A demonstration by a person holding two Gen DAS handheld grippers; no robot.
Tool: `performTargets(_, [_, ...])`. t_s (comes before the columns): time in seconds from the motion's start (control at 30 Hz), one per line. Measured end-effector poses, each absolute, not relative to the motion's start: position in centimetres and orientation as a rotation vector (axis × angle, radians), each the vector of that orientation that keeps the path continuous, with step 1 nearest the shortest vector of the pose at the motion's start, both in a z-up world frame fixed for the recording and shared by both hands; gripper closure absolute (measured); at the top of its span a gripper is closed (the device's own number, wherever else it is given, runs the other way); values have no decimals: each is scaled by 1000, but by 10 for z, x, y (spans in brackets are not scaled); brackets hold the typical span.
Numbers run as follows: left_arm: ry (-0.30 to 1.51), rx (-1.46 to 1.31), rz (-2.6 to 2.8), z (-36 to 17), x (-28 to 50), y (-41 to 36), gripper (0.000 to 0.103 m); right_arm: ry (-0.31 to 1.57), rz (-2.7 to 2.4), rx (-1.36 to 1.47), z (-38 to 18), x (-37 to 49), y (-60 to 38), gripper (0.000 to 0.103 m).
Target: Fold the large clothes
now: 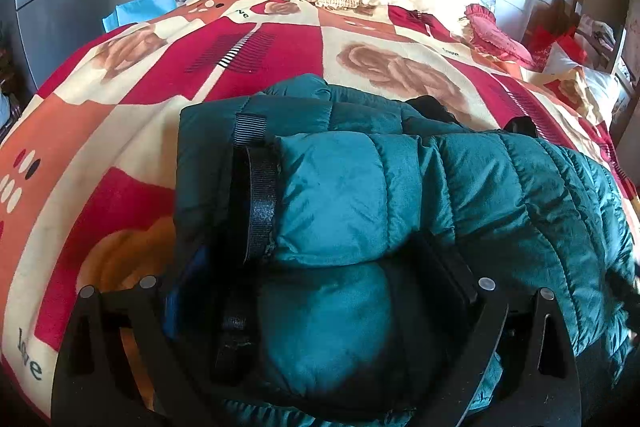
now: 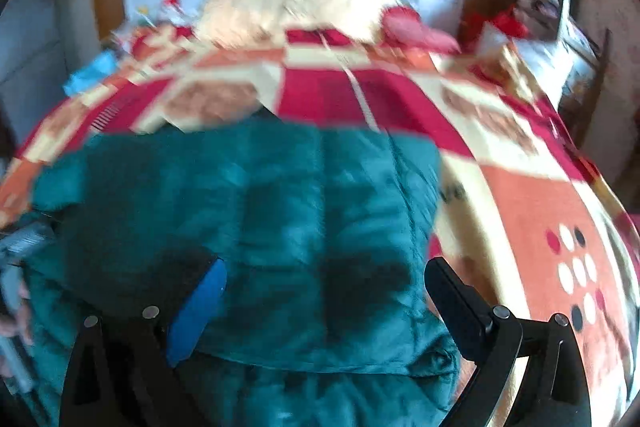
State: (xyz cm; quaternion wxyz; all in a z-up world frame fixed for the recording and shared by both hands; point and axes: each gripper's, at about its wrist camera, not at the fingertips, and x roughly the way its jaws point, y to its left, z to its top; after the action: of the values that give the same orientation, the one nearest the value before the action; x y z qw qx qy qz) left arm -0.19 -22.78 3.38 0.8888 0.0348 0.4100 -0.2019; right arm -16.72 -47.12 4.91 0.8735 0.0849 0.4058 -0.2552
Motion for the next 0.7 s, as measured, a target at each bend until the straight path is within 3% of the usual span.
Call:
performTargets(0.27, [849,80,-417,37,-4,-226,4,857,-511,308,24,-170,-490,0])
performTargets(0.5, [852,80,-390,64,-31,-200,5,758,-515,327,64,-209,-475,0])
performTargets(0.7, [838,71,-371,86,-67,-166,5,781,-487,326,84,-244,-459,0])
